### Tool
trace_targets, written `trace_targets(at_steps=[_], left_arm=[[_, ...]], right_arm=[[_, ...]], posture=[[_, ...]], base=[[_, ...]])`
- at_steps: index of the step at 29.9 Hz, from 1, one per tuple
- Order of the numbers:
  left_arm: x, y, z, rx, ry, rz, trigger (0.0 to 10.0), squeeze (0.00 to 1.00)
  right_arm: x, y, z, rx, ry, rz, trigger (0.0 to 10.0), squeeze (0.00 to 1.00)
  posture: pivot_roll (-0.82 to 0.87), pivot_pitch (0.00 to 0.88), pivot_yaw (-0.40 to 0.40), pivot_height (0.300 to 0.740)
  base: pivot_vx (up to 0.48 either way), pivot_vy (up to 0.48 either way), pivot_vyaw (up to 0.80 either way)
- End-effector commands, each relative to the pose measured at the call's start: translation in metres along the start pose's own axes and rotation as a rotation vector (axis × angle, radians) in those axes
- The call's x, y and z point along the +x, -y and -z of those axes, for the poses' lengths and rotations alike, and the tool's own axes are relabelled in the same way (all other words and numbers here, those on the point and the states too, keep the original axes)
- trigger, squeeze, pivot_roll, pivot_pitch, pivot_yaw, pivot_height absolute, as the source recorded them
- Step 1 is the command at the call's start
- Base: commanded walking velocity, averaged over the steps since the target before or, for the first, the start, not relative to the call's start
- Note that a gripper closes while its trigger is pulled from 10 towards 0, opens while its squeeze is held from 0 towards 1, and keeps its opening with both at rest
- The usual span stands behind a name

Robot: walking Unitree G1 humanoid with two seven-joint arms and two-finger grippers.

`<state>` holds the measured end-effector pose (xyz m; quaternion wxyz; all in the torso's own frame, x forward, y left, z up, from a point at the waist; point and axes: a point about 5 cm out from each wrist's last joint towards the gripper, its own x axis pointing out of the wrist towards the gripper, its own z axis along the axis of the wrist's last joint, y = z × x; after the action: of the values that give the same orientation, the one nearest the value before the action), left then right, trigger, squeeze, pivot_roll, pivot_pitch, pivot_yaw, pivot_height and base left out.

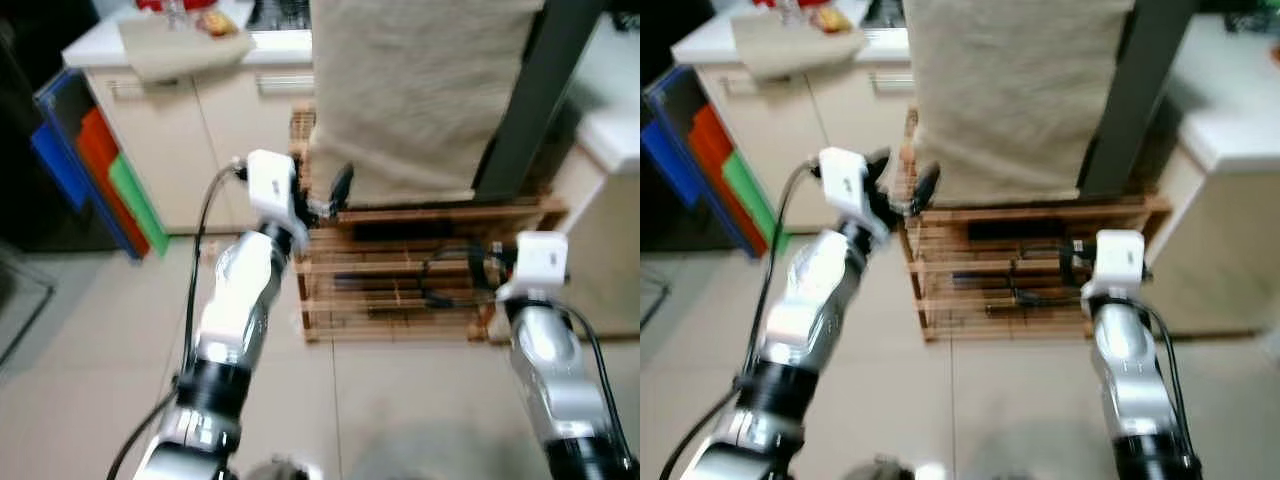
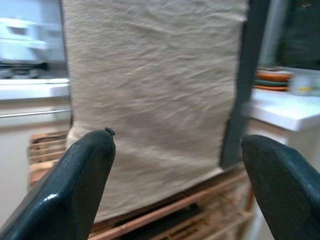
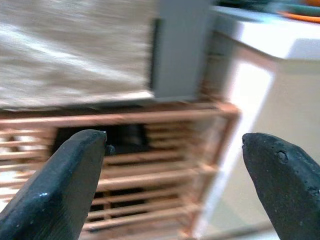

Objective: Restocking fridge

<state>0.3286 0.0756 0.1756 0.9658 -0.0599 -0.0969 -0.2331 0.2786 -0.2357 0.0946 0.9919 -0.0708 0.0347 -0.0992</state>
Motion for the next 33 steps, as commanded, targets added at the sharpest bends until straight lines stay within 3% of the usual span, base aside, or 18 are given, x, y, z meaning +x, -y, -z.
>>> trace_targets(at_steps=[1,8,10,16,30,33], left_arm=[[-0.003,-0.011,-0.002,0.015,-0.012,-0.036,10.0,0.00],[-0.005,-0.014,0.001,0.014,-0.060,-0.053,10.0,0.00],[-0.007,-0.021,0.009,0.032,-0.088,-0.081,10.0,0.00],[-0.008,-0.023,0.010,0.039,-0.084,-0.062,10.0,0.00],[-0.010,-0.028,0.024,0.045,-0.106,-0.055,10.0,0.00],[-0.010,-0.029,0.025,0.039,-0.108,-0.060,10.0,0.00]], right_arm=[[0.000,-0.003,-0.006,0.007,0.033,0.001,10.0,0.00],[-0.010,0.001,-0.006,-0.013,0.059,0.011,10.0,0.00],[-0.026,0.004,-0.001,-0.025,0.077,0.013,10.0,0.00],[-0.036,0.011,0.006,-0.036,0.058,0.035,10.0,0.00],[-0.030,0.016,0.009,-0.047,0.042,0.061,10.0,0.00],[-0.027,0.015,0.009,-0.049,0.038,0.053,10.0,0.00]], posture=[[-0.11,0.000,0.064,0.740],[-0.13,0.000,0.078,0.740],[-0.14,0.000,0.093,0.740],[-0.15,0.000,0.101,0.740],[-0.15,0.000,0.089,0.740],[-0.14,0.000,0.085,0.740]], base=[[0.000,0.480,-0.77],[0.000,0.480,-0.77],[0.000,0.157,0.00],[0.000,0.000,0.00],[0.000,0.456,0.00],[0.000,0.480,-0.74]])
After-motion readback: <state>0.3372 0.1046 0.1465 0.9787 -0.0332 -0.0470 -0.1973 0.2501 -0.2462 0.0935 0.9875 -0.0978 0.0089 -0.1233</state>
